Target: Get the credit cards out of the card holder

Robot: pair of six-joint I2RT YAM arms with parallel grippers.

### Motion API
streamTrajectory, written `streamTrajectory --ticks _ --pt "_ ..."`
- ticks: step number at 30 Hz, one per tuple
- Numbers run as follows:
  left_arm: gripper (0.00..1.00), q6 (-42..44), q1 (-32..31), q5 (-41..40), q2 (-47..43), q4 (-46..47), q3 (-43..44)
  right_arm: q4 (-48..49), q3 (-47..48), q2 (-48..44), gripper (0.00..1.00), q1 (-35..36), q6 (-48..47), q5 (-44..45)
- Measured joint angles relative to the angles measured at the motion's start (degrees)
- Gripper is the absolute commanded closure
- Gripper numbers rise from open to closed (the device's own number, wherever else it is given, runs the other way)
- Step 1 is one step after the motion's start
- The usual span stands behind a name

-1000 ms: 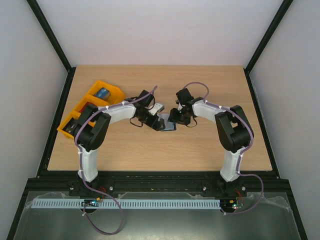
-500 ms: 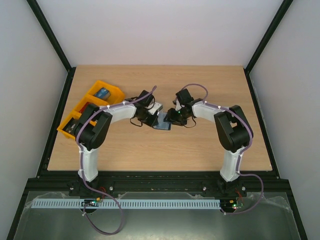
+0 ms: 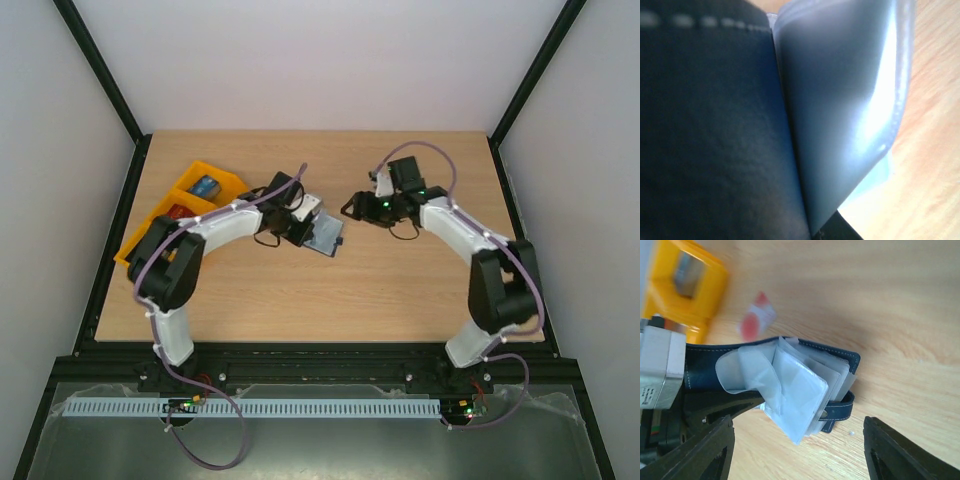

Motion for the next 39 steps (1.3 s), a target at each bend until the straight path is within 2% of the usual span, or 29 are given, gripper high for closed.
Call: streamTrajectory --ticks 8,13,18,23,28,34,39 --pt "0.98 6.08 1.55 7.17 -13.22 -6.64 5.01 5.66 -0.74 -16.5 0.26 -6.01 -3.52 -10.32" --pt "0.98 9.05 2.23 12.15 -22.01 -9.42 7.17 11.02 -0.74 -21.16 0.24 -6.16 -3.34 -14.51" --pt "0.98 7.3 2.29 16.63 -29.16 -7.39 7.63 15.47 -0.92 -26.14 0.23 -6.16 -2.4 -16.7" --pt "0.98 3.89 2.27 20.04 -30.16 -4.94 9.81 19.82 -0.92 -30.99 0.22 -6.08 -0.92 -19.32" --pt "0.98 -0.7 2.27 22.12 -30.16 -1.95 11.3 21.18 -0.92 -31.95 0.15 -5.01 0.0 -20.87" --pt "0.98 -4.57 1.53 23.8 -30.16 1.29 11.41 20.37 -0.9 -31.91 0.2 -2.84 -0.68 -20.68" --pt "0.98 -5.64 -0.09 24.7 -30.16 2.91 11.41 19.56 0.42 -30.14 0.2 -0.59 -0.83 -18.73"
